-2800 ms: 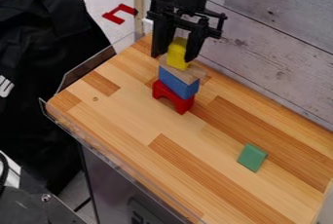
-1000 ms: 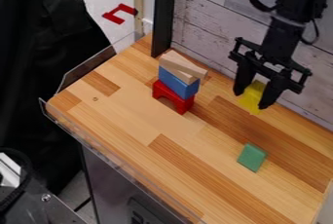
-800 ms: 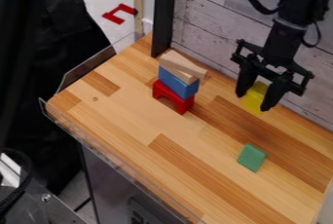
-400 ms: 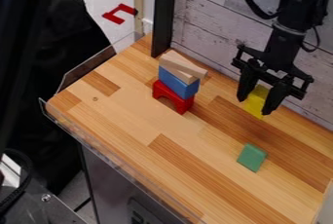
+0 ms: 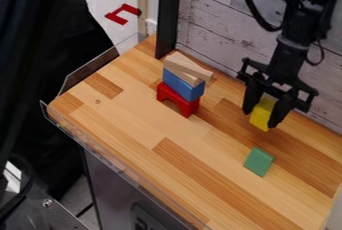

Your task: Put the yellow block on table

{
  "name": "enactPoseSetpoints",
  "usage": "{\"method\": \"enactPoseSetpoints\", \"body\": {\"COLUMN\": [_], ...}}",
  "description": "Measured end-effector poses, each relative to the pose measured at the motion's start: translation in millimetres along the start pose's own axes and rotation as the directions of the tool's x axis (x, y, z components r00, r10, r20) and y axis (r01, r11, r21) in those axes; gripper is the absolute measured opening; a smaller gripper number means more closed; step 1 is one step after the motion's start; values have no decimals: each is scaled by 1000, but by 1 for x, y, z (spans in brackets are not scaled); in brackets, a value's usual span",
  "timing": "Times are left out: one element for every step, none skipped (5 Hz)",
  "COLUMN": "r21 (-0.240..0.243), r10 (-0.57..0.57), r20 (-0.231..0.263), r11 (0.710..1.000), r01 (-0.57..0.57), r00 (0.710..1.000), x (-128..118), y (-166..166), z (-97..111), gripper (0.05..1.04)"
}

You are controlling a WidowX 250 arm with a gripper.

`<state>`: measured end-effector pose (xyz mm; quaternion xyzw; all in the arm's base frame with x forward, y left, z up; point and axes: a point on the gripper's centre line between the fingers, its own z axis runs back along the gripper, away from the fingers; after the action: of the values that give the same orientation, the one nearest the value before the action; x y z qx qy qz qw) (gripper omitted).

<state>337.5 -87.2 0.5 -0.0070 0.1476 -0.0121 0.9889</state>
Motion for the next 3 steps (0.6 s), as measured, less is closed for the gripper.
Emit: {"method": "enactPoseSetpoints", "body": {"r21": [9,13,21], "r10": [9,22,48], "r20": [-39,-38,-45], "r11": [1000,1000,999], "r01": [-8,-22,-47], "r00": [999,999,998], "x": [0,3,2], "y": [2,2,4], "z": [-15,-14,-14], "gripper": [537,604,905]}}
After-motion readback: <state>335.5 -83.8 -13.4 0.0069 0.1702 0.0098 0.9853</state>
